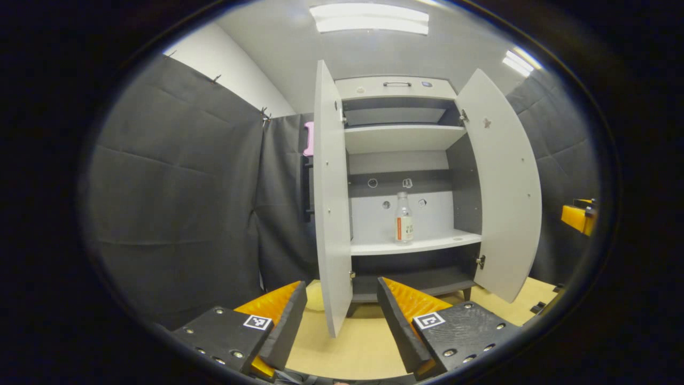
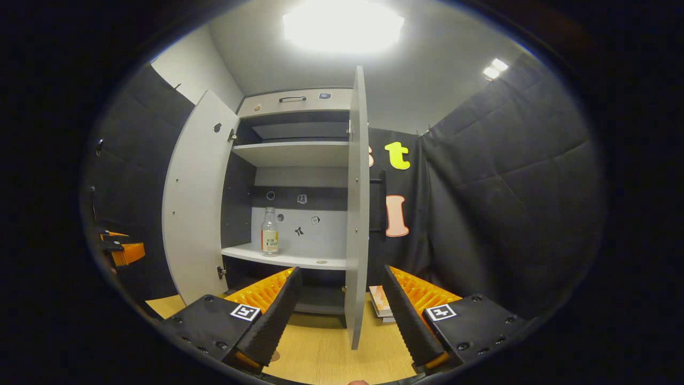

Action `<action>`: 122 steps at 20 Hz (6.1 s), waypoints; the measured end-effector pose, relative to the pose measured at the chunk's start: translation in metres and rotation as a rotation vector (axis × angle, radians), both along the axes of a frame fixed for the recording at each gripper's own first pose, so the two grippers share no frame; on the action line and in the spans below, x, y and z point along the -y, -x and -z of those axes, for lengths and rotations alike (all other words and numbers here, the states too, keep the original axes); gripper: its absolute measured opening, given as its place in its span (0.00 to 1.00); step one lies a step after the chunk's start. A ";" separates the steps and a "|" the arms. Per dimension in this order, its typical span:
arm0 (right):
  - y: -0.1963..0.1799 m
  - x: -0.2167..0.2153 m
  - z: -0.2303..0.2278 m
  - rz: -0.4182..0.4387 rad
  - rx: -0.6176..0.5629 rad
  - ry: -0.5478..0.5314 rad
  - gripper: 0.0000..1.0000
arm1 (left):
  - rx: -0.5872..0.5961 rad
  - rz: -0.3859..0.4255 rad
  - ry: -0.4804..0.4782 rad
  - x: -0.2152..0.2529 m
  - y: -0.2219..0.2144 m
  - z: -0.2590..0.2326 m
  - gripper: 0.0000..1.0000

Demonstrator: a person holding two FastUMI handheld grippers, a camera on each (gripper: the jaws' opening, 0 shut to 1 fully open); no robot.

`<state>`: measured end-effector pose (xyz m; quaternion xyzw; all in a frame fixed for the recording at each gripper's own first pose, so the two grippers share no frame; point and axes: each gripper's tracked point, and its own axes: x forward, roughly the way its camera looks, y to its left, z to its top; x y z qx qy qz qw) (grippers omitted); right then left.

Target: Grasp the bottle in the cabinet with the left hand and place it on the coaster, then close the right door with the right hand and the left door with the left hand.

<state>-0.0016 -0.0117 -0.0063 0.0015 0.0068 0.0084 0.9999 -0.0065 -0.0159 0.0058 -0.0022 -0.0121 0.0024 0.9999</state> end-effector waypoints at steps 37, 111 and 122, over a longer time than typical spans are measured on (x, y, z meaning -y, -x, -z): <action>-0.036 0.089 0.047 0.192 -0.085 0.065 0.96 | 0.048 0.246 0.054 0.128 -0.267 -0.101 0.80; 0.042 0.104 0.096 0.090 -0.192 0.062 0.97 | -0.048 0.336 0.097 0.180 -0.188 0.022 0.47; 0.053 0.090 0.106 0.071 -0.225 0.109 0.97 | -0.097 0.373 0.095 0.193 -0.163 0.105 0.46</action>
